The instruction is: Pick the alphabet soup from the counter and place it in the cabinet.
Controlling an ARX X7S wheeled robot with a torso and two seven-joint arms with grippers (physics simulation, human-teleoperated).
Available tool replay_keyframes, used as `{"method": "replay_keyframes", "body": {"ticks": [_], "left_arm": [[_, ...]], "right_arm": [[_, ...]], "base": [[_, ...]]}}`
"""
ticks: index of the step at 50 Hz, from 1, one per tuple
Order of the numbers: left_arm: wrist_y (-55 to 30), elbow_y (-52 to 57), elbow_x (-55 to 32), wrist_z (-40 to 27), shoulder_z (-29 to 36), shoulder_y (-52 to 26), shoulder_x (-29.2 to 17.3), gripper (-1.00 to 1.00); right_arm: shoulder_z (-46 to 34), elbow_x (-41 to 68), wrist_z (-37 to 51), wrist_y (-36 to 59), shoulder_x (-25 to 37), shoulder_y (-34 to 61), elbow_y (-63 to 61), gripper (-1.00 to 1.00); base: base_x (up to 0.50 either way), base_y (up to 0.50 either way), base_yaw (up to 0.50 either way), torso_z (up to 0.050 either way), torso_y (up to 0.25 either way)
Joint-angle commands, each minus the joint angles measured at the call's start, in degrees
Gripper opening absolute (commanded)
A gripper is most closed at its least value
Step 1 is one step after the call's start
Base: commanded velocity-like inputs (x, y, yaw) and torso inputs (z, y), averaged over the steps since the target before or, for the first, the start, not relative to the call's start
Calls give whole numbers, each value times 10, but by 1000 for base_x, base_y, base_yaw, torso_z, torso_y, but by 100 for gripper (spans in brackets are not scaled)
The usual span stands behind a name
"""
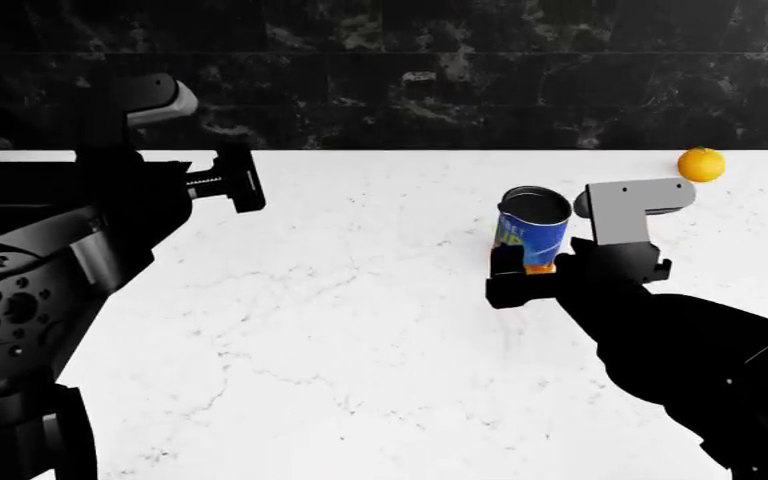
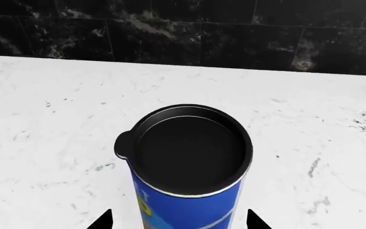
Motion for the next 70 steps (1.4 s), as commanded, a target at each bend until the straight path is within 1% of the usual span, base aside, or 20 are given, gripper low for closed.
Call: {"method": "replay_keyframes", "body": {"ticks": [1, 18, 37, 38, 44, 51, 60, 65, 70], "left_arm": [[7, -10, 2, 1, 5, 0, -1, 100], [11, -19, 2, 0, 11, 1, -4, 100], [21, -32, 5, 1, 17, 4, -7, 100], [21, -32, 5, 0, 17, 4, -8, 100], [23, -31, 4, 0, 18, 6, -9, 100], [24, -28, 2, 0, 21, 5, -9, 100], [20, -6, -5, -12, 12, 4, -8, 100], [25, 14, -4, -15, 14, -3, -12, 100], [33, 34, 1, -11, 27, -4, -20, 100]], "right_arm": [[-21, -24, -22, -28, -5, 12, 32, 100], [-32, -46, -49, -73, -23, 18, 96, 100], [-72, -102, -96, -138, -34, 54, 178, 100], [-73, -105, -96, -141, -34, 55, 180, -100], [-76, -110, -95, -145, -29, 56, 170, -100], [-56, -82, -83, -129, -19, 48, 113, -100], [-15, -9, -58, -74, 0, 70, -6, -100], [-16, 3, -38, -43, 13, 90, -41, -100], [-11, 6, -23, -33, 20, 97, -57, -100]], "base": [[0, 0, 0, 0, 0], [0, 0, 0, 0, 0], [0, 0, 0, 0, 0], [0, 0, 0, 0, 0], [0, 0, 0, 0, 0], [0, 0, 0, 0, 0], [0, 0, 0, 0, 1], [0, 0, 0, 0, 0], [0, 0, 0, 0, 2]]}}
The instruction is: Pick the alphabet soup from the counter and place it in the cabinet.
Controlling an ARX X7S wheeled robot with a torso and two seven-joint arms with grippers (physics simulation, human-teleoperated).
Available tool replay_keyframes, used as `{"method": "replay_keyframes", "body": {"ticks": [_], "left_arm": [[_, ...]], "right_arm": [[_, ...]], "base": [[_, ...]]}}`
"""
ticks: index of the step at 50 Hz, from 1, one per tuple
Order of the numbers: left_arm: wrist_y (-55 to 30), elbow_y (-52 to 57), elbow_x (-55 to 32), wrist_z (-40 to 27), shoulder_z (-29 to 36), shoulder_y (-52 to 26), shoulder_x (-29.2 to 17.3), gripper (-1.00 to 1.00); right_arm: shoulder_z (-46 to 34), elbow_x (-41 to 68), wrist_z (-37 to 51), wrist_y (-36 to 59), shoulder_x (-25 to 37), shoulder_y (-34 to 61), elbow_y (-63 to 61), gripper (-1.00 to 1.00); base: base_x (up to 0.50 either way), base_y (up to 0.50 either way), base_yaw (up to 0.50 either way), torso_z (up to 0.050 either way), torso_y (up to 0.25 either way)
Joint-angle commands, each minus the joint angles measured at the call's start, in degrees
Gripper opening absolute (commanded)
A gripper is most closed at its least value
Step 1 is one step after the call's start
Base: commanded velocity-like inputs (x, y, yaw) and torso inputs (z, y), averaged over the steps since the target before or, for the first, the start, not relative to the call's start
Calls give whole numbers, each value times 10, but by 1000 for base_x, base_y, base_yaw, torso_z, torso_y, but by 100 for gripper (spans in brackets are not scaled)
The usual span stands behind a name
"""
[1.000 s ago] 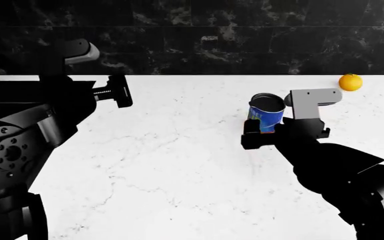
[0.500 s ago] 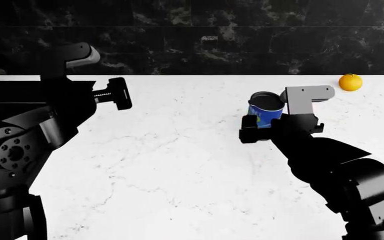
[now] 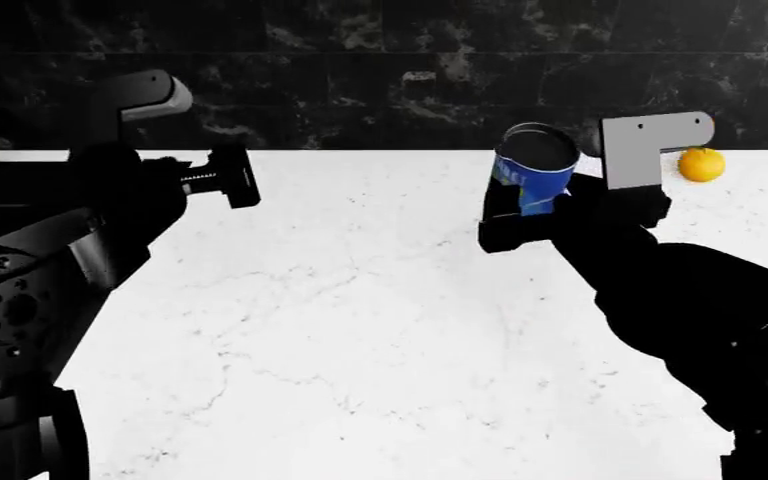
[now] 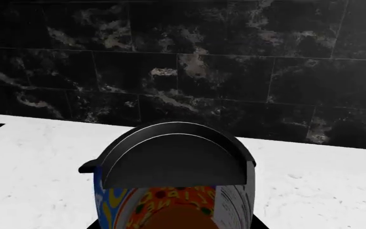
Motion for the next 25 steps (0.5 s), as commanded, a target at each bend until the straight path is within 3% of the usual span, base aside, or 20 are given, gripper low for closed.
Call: {"method": "replay_keyframes", "body": {"ticks": [1, 25], "left_arm": [[9, 36, 3, -2, 11, -4, -9, 100], [13, 75, -6, -16, 10, -11, -8, 100]], "right_arm": [[24, 18, 24, 39, 19, 26, -75, -100], [64, 20, 79, 7, 27, 3, -180, -100]], "base": [[0, 0, 0, 0, 0], [0, 0, 0, 0, 0]]}}
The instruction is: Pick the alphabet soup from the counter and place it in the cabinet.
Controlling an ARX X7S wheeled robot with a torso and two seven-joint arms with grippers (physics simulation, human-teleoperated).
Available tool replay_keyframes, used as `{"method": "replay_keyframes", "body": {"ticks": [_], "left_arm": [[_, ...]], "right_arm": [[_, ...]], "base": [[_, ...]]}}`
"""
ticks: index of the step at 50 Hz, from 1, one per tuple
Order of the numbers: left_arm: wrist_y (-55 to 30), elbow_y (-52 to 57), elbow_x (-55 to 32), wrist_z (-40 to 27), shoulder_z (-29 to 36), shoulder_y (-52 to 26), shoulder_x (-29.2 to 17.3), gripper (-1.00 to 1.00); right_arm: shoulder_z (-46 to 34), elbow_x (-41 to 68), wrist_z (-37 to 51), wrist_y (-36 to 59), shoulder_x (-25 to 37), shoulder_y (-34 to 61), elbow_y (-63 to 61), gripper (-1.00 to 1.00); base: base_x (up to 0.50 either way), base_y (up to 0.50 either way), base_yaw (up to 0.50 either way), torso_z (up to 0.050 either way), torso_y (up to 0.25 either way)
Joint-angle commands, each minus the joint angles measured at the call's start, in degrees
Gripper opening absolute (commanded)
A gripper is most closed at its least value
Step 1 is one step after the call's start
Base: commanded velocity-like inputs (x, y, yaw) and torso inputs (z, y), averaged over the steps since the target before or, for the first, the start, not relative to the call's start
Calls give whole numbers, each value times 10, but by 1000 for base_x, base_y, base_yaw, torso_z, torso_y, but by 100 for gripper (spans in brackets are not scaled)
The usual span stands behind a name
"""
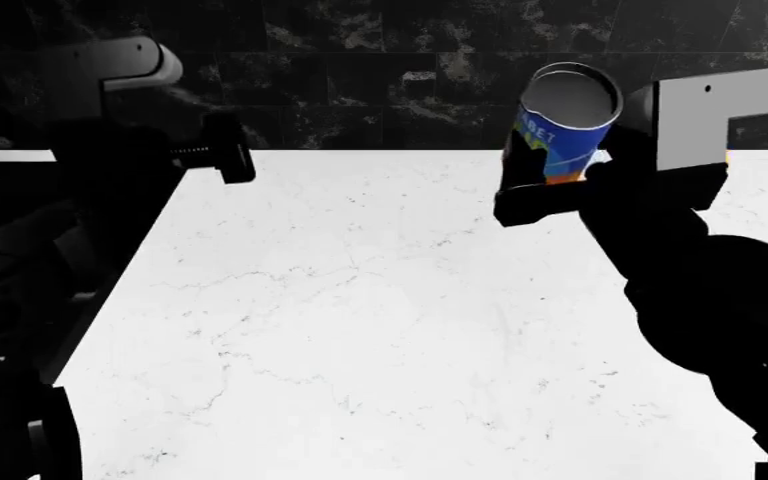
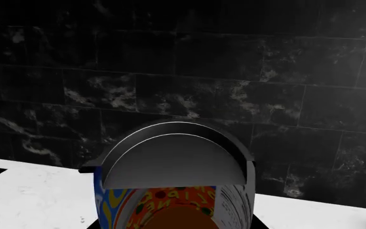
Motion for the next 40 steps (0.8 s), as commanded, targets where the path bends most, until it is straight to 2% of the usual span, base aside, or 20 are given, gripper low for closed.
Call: {"method": "replay_keyframes", "body": {"ticks": [1, 17, 40], "left_arm": [[-5, 18, -7, -7, -3, -4, -1, 100], [-54, 67, -42, -33, -31, -26, -8, 100], [-54, 73, -53, -40, -37, -18, -13, 100]], "right_arm": [[29, -5, 26, -3, 4, 2, -56, -100], [45, 1, 51, 11, 23, 23, -76, -100], [32, -15, 44, -1, 27, 22, -66, -100]], "base": [[0, 0, 0, 0, 0], [0, 69, 0, 0, 1], [0, 349, 0, 0, 0]]}}
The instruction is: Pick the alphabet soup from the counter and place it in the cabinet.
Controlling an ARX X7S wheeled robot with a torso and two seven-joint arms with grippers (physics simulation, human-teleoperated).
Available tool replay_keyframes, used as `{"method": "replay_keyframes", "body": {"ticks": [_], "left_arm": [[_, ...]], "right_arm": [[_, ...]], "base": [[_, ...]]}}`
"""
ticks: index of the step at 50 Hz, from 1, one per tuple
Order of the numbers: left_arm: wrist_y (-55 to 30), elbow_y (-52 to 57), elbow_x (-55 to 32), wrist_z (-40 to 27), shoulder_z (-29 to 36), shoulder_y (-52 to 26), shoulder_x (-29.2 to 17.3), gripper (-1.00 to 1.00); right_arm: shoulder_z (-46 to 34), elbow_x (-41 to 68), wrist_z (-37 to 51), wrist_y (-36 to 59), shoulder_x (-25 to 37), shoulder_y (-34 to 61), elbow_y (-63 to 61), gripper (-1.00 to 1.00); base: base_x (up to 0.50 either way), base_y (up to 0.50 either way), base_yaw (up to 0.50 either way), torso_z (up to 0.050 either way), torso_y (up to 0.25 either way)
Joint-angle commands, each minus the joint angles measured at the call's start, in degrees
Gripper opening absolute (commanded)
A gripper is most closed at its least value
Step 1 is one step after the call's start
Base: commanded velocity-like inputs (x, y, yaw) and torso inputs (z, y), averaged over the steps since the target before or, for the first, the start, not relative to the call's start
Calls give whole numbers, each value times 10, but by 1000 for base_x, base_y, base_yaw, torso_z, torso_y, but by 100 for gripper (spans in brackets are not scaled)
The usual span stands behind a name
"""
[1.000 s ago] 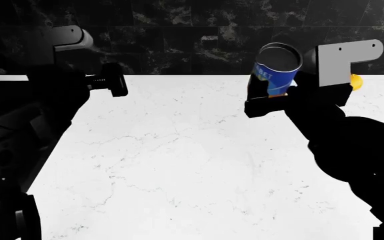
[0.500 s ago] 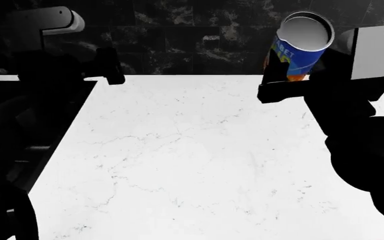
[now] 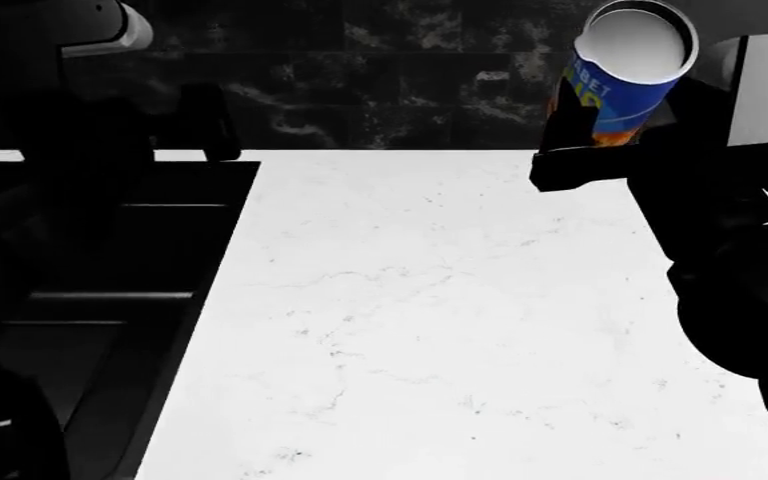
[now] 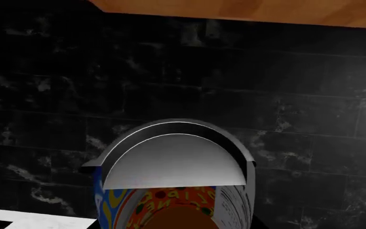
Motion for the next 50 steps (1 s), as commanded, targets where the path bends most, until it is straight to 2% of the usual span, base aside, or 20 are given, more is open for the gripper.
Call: {"method": "replay_keyframes", "body": {"ticks": [1, 11, 22, 36, 50], "left_arm": [[-2, 6, -7, -5, -6, 4, -2, 100], [-9, 14, -18, -15, -16, 8, 2, 100], [-84, 96, -89, -76, -84, 10, 27, 100], [-139, 124, -138, -116, -125, 5, 10, 100], [-150, 124, -168, -143, -130, -5, 5, 100]], "right_arm": [[0, -20, -7, -3, 2, 3, -3, -100], [7, -11, 11, -13, -20, -5, -18, -100], [20, 30, 68, -1, -61, 3, -67, -100], [5, 103, 97, 82, -48, 69, -71, -100], [1, 130, 106, 102, -44, 90, -69, -100]], "base": [[0, 371, 0, 0, 0], [0, 363, 0, 0, 1], [0, 289, 0, 0, 0], [0, 239, 0, 1, 1], [0, 214, 0, 0, 1]]}}
